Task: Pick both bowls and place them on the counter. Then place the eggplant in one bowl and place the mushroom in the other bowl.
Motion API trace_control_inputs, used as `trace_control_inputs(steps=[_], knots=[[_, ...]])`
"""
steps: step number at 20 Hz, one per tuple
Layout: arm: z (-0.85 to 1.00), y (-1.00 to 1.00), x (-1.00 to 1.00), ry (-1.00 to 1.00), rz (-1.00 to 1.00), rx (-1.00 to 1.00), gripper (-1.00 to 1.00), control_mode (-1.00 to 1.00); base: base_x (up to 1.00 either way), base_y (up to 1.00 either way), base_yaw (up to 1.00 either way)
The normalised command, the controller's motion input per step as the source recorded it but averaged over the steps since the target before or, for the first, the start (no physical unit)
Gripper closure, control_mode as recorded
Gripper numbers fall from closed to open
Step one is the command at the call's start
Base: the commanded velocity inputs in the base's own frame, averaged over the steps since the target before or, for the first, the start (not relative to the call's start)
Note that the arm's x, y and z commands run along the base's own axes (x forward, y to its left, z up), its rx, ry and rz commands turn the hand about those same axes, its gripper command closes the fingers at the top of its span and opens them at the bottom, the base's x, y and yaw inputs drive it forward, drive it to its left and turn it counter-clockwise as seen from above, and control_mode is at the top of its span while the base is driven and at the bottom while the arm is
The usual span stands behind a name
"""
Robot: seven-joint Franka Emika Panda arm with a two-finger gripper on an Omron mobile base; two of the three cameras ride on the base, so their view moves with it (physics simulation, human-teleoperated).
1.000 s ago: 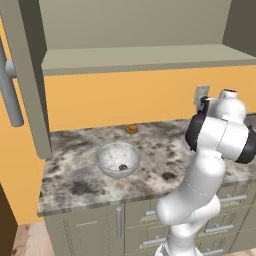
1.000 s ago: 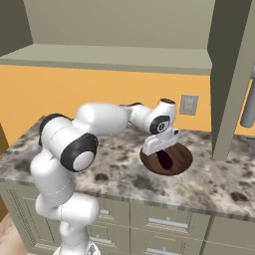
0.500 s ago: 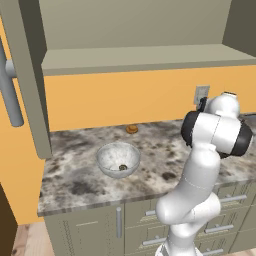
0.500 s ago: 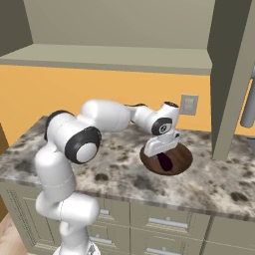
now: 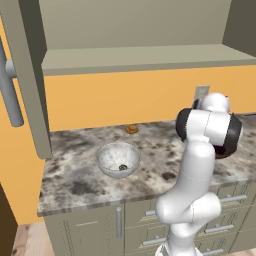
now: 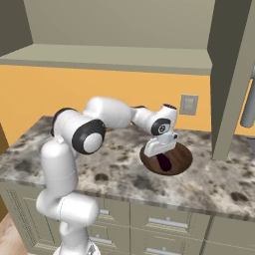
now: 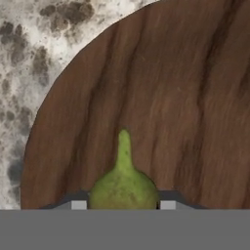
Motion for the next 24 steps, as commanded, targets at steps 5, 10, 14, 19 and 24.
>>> trace_control_inputs(steps=[5,10,14,19,24], knots=[[-0.02,-0.02,0.15,0.0,0.01,0.04,-1.0,-1.0,0.0,0.0,0.0],[0.06,0.01,0.01,0.0,0.0,0.0,-1.0,-1.0,0.0,0.0,0.0],[0.41,0.06,-0.32,-0.02,0.0,0.0,-1.0,-1.0,0.0,0.0,0.0],[0.39,0.16,-0.67,-0.03,0.0,-0.01,-1.0,-1.0,0.0,0.0,0.0],[0.22,0.42,-0.8,0.0,0.0,-0.04,-1.0,-1.0,0.0,0.0,0.0]])
